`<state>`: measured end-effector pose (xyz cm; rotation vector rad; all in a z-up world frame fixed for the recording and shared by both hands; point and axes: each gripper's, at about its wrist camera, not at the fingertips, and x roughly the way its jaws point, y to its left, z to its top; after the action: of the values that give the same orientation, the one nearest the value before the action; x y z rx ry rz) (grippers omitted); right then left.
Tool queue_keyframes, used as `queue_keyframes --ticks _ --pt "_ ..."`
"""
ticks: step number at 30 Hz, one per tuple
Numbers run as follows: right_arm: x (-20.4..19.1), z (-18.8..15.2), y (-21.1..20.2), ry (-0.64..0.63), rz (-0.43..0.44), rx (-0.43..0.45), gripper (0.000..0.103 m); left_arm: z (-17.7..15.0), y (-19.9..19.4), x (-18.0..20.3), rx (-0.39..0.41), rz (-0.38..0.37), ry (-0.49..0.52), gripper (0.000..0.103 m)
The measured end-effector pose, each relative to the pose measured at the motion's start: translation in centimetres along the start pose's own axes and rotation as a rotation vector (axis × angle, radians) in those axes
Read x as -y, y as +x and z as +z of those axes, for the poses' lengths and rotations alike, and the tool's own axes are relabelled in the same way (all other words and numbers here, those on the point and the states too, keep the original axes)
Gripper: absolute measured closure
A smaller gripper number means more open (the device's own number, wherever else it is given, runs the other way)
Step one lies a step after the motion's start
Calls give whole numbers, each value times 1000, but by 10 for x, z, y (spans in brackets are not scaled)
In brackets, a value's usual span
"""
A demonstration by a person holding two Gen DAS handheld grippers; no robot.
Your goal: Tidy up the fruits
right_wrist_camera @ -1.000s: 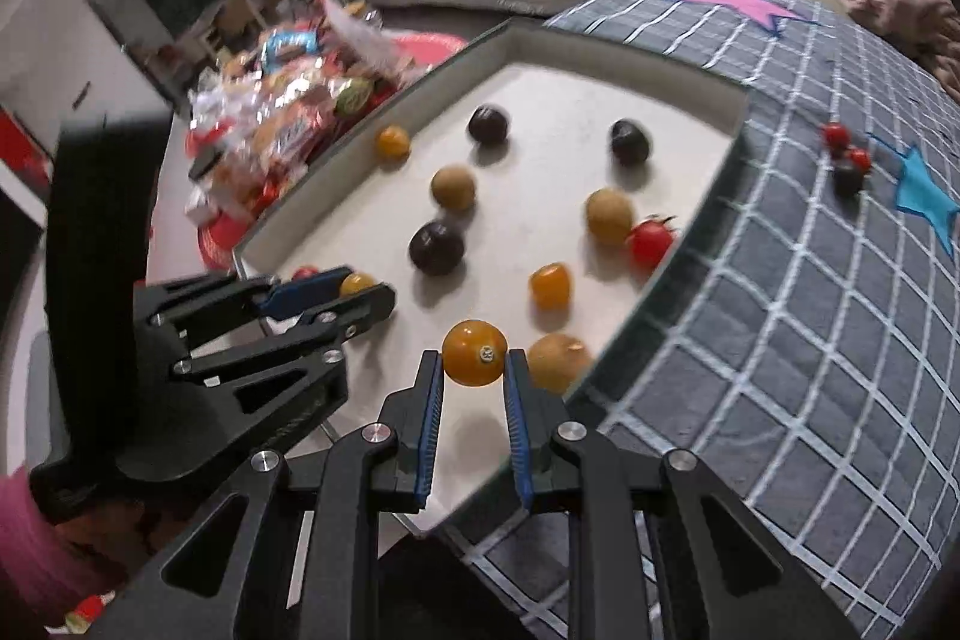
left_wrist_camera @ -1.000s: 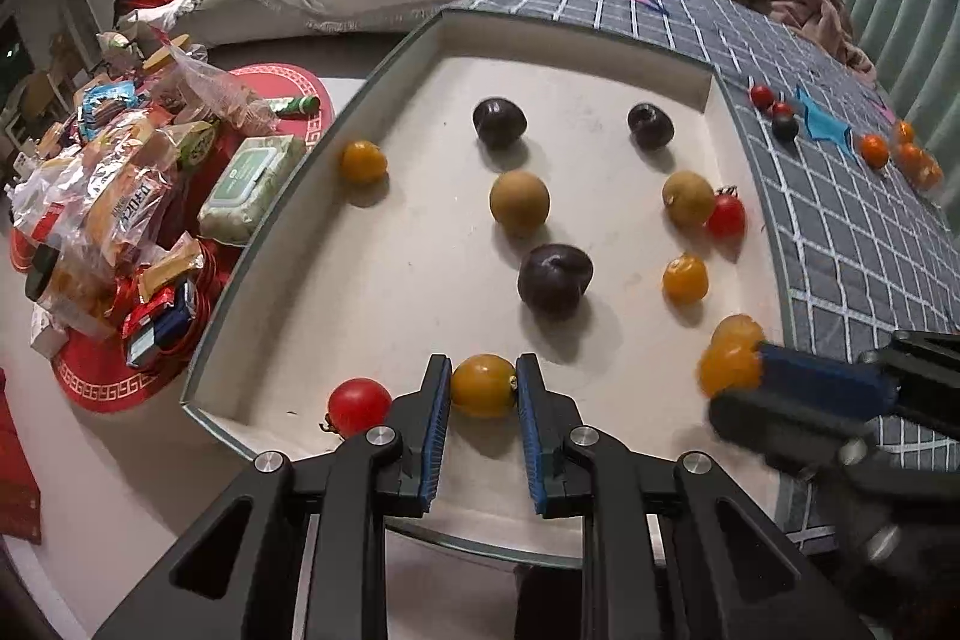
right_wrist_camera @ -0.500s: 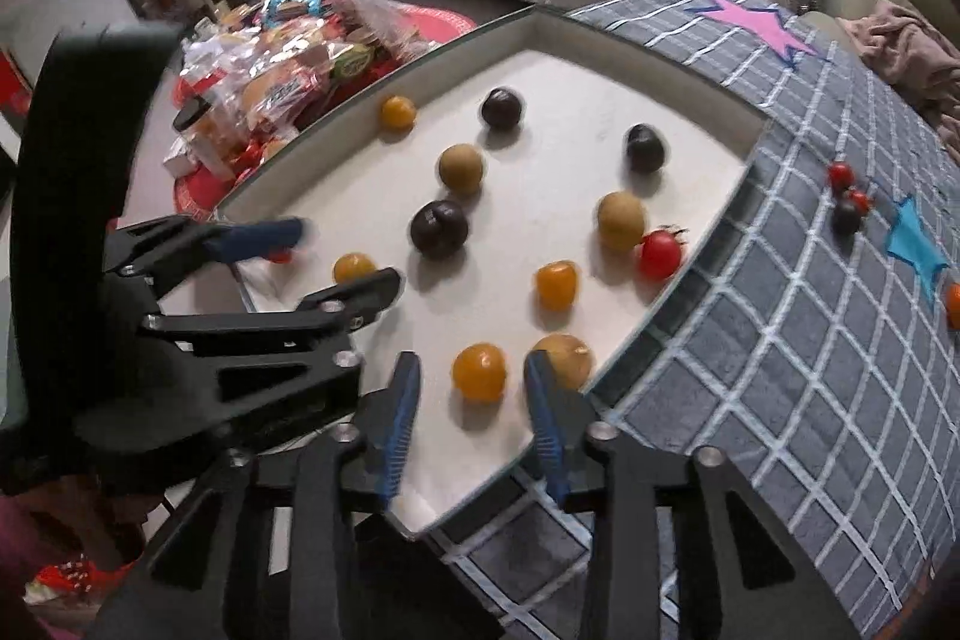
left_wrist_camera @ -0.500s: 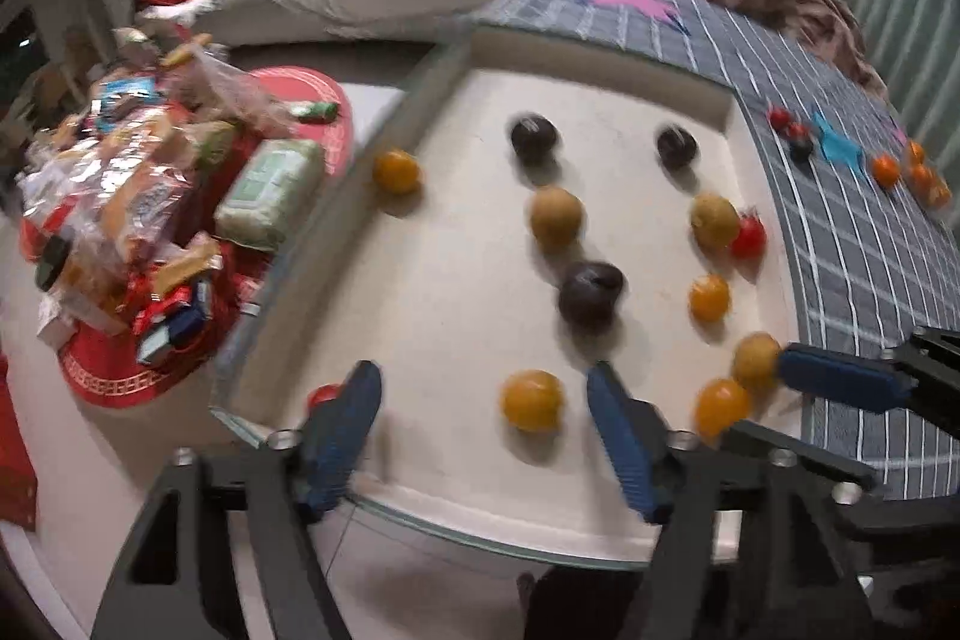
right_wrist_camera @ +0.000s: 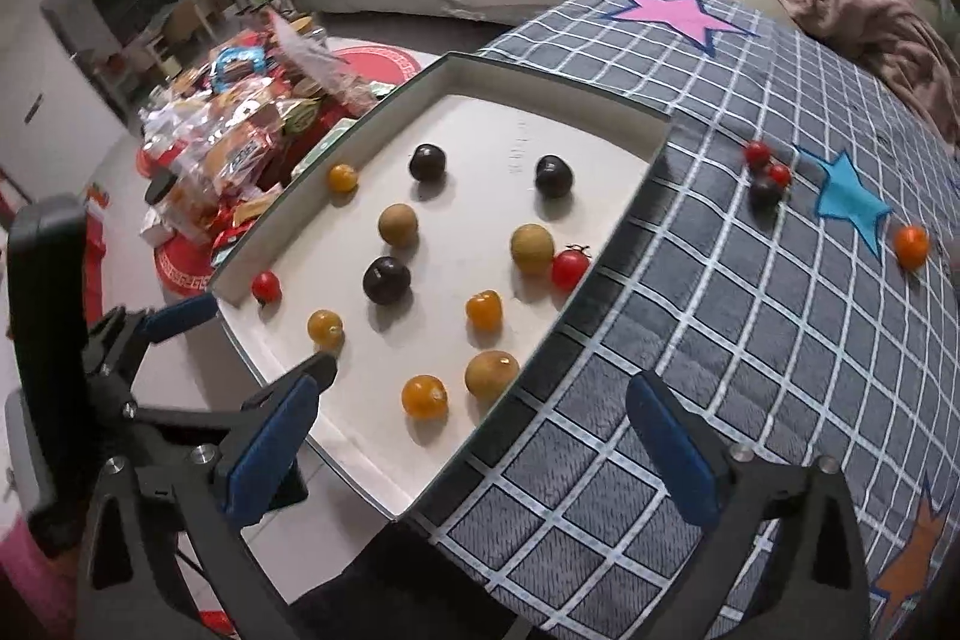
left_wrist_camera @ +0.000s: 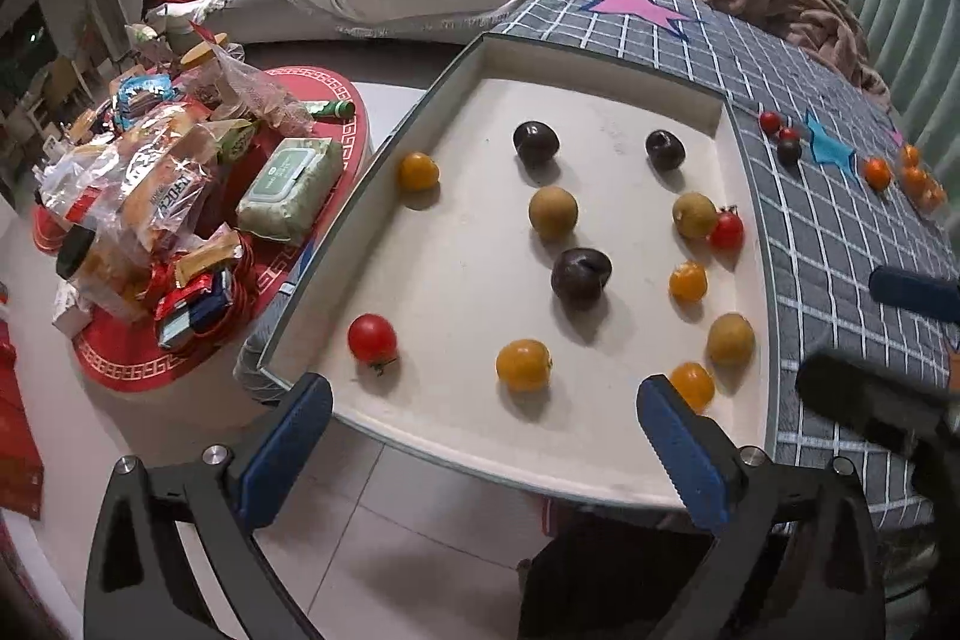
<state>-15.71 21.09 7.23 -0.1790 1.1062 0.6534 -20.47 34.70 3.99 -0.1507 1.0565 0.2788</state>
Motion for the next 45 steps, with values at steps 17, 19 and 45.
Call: queue_keyframes --ticks 17,19,45 --pt "2 -5 -2 10 -30 -51 0 -15 -11 10 -69 36 27 1" --pt "1 -5 -2 7 -32 -53 0 -16 -12 10 -73 35 24 1" --pt "0 -12 -3 -5 -34 -59 0 -20 -23 17 -45 71 62 1"
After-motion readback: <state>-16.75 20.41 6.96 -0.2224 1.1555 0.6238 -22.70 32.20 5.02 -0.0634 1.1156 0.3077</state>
